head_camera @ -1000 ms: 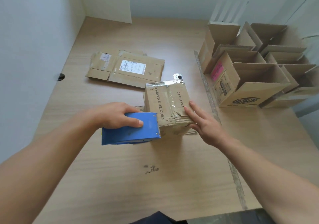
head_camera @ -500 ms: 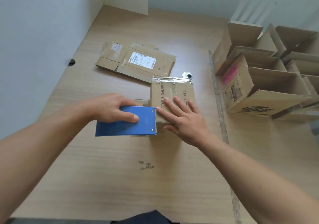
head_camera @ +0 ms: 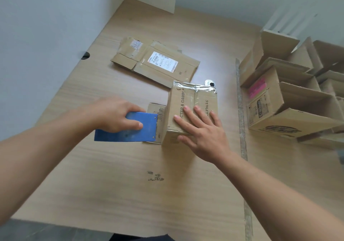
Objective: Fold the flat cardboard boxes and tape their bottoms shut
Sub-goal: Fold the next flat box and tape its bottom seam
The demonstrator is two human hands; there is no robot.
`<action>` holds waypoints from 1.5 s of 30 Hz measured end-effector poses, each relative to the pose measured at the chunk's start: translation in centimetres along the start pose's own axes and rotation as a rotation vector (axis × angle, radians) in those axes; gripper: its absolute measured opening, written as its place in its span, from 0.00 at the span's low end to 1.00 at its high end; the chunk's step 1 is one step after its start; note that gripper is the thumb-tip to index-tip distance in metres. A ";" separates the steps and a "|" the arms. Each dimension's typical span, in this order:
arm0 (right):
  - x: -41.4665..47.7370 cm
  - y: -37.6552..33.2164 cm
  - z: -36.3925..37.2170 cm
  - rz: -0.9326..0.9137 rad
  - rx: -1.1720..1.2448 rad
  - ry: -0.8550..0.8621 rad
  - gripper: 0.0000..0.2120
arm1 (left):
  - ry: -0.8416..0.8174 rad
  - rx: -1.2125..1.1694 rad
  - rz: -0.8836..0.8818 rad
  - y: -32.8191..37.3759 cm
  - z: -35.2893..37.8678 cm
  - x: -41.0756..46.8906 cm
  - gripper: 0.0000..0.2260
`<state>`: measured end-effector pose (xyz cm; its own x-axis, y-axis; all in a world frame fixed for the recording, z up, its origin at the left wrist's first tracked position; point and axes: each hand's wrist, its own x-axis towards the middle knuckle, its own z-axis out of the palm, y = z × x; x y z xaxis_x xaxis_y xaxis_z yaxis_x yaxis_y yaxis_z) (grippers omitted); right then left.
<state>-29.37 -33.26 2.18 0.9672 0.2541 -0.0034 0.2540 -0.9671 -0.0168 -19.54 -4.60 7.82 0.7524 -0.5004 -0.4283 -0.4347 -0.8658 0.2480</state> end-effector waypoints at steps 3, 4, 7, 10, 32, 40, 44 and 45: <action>0.0 0.0 -0.1 0.012 0.003 -0.028 0.27 | 0.104 0.134 -0.030 1.2 0.5 0.8 0.25; 0.0 0.0 -0.1 0.020 0.008 -0.033 0.27 | 0.131 0.156 -0.034 1.7 0.6 0.9 0.26; 0.2 -0.4 -0.1 0.064 0.027 -0.040 0.26 | 0.212 0.207 -0.035 3.6 0.5 1.1 0.24; 0.3 -0.8 -0.1 0.099 0.056 -0.056 0.25 | 0.245 0.286 -0.067 5.6 0.2 0.9 0.21; -1.8 -3.0 -1.2 0.156 0.289 -0.056 0.29 | 0.135 -0.142 -0.368 -1.0 12.7 0.7 0.31; -3.3 -2.2 -0.9 0.238 0.473 0.274 0.29 | 0.056 -0.241 -0.435 -1.0 13.4 0.4 0.33; -4.3 -1.7 -0.1 0.644 0.851 0.261 0.41 | 0.340 -0.396 -0.281 2.0 9.6 0.3 0.29; -4.5 -1.7 0.1 0.706 1.024 0.242 0.42 | 0.357 -0.561 -0.149 3.9 8.8 0.3 0.31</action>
<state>-34.14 -32.72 2.11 0.8934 -0.4246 -0.1467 -0.3338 -0.4087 -0.8495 -25.37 -8.08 1.00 0.9434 -0.2618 -0.2037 -0.0640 -0.7461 0.6627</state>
